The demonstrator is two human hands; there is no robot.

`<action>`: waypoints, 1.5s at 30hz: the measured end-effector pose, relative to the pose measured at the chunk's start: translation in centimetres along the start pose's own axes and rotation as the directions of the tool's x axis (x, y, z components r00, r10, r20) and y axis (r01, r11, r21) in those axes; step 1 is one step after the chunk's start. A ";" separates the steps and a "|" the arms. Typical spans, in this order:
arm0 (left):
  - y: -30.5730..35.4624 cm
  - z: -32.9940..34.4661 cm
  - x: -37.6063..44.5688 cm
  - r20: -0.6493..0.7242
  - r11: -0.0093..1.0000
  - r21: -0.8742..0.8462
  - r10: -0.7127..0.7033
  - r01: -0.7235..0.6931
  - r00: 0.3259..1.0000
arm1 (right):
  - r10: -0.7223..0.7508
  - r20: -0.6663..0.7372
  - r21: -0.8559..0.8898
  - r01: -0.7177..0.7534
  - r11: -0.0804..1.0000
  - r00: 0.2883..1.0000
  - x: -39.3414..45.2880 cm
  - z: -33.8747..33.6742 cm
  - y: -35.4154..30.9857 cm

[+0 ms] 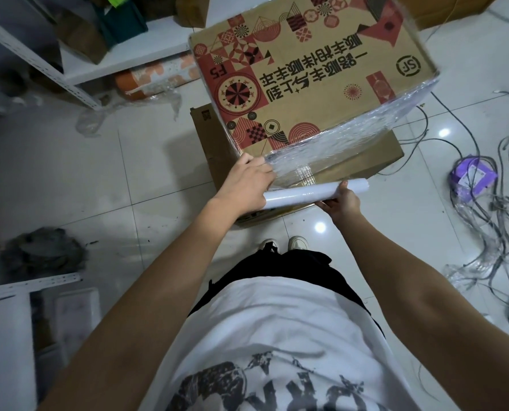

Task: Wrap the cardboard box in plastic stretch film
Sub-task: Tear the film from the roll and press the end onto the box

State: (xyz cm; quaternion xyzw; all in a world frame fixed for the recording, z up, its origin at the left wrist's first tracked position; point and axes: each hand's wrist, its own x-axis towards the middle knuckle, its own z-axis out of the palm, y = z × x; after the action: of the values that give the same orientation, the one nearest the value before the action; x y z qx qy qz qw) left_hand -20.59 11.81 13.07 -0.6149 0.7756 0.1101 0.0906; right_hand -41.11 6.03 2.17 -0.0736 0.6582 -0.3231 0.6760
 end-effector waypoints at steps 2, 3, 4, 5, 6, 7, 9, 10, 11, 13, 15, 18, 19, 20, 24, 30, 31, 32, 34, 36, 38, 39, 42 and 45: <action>0.0 -0.1 0.1 -0.015 1.000 -0.012 -0.029 0.029 0.999 | -0.032 0.042 -0.035 0.034 0.999 0.999 -0.5 0.3 0.2; 0.2 -0.2 0.2 -0.035 0.998 -0.030 -0.051 0.050 0.998 | -0.061 0.075 -0.056 0.065 0.996 0.995 -0.8 0.5 0.2; 0.5 -0.4 0.4 -0.053 0.996 -0.051 -0.077 0.074 0.996 | -0.091 0.110 -0.071 0.099 0.993 0.990 -1.0 0.7 0.1; 0.9 -0.6 0.7 -0.062 0.993 -0.064 -0.105 0.101 0.993 | -0.122 0.138 -0.089 0.135 0.987 0.983 -1.5 0.9 -0.1; 1.3 -0.7 0.9 -0.065 0.991 -0.057 -0.128 0.124 0.990 | -0.153 0.163 -0.113 0.172 0.979 0.975 -1.9 1.1 -0.4; 1.8 -0.9 1.0 -0.066 0.990 -0.029 -0.138 0.136 0.988 | -0.185 0.189 -0.146 0.213 0.966 0.965 -2.3 1.1 -0.5; 3.2 -1.0 0.8 -0.097 0.994 0.071 -0.072 0.079 0.993 | -0.235 0.261 -0.188 0.288 0.939 0.936 -3.1 0.8 -0.6; 4.0 -0.9 0.7 -0.123 0.993 0.121 0.001 0.014 0.992 | -0.253 0.308 -0.187 0.319 0.929 0.917 -3.5 0.7 -0.7; 4.9 -0.6 0.6 -0.149 0.988 0.144 0.073 -0.052 0.986 | -0.262 0.355 -0.175 0.340 0.924 0.897 -3.9 0.6 -0.7; 6.7 0.2 0.8 -0.137 0.995 0.055 0.093 -0.086 0.986 | -0.269 0.421 -0.144 0.356 0.923 0.866 -4.7 0.5 -0.7; 8.0 0.9 1.6 -0.011 0.982 -0.177 -0.071 0.068 0.997 | -0.266 0.448 -0.111 0.348 0.931 0.854 -5.4 0.4 -0.7; 8.5 1.9 3.0 0.122 0.915 -0.333 -0.196 0.226 0.973 | -0.259 0.494 -0.083 0.341 0.936 0.830 -6.2 0.3 -0.8; 8.5 2.1 3.4 0.141 0.894 -0.376 -0.205 0.244 0.968 | -0.257 0.501 -0.082 0.341 0.936 0.826 -6.4 0.3 -0.8; 8.5 2.3 3.7 0.148 0.871 -0.418 -0.217 0.260 0.965 | -0.256 0.504 -0.075 0.337 0.939 0.825 -6.5 0.3 -0.8; 8.5 2.6 4.5 0.114 0.845 -0.452 -0.262 0.285 0.958 | -0.257 0.491 -0.086 0.339 0.937 0.833 -6.3 -0.3 -0.7; 9.0 3.1 4.7 0.095 0.867 -0.398 -0.286 0.300 0.953 | -0.156 0.460 -0.433 0.374 0.820 0.874 -6.0 -2.8 1.9; 8.9 3.0 4.8 0.096 0.862 -0.402 -0.295 0.308 0.951 | -0.152 0.456 -0.464 0.380 0.800 0.877 -6.0 -2.7 2.6; 8.9 2.9 4.8 0.099 0.863 -0.396 -0.301 0.315 0.948 | -0.165 0.466 -0.449 0.392 0.803 0.869 -6.1 -2.5 3.3; 8.6 2.7 4.8 0.107 0.860 -0.394 -0.307 0.324 0.946 | -0.207 0.469 -0.401 0.416 0.816 0.858 -6.2 -1.4 4.1; 8.5 2.5 4.7 0.123 0.860 -0.404 -0.288 0.313 0.950 | -0.248 0.420 -0.395 0.422 0.816 0.873 -6.0 -0.5 4.5; 8.4 2.2 4.5 0.120 0.915 -0.329 -0.206 0.234 0.971 | -0.286 0.386 -0.382 0.434 0.816 0.877 -5.7 -0.4 5.0; 8.2 2.1 4.5 0.097 0.957 -0.241 -0.140 0.159 0.985 | -0.285 0.379 -0.384 0.430 0.817 0.880 -5.5 -0.6 5.3; 7.2 1.5 4.6 0.052 0.983 0.150 0.100 -0.106 0.994 | -0.265 0.376 -0.363 0.404 0.839 0.888 -4.8 -1.5 6.2; 5.9 1.3 5.1 0.185 0.846 0.430 0.261 -0.317 0.947 | -0.202 0.297 -0.284 0.288 0.915 0.933 -4.4 -1.7 6.8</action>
State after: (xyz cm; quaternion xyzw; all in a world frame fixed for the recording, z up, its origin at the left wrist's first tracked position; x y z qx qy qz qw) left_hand -27.48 8.73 10.82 -0.4448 0.8566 -0.0250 0.2602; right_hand -40.09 14.19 2.08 -0.3077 0.5923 -0.2812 0.6895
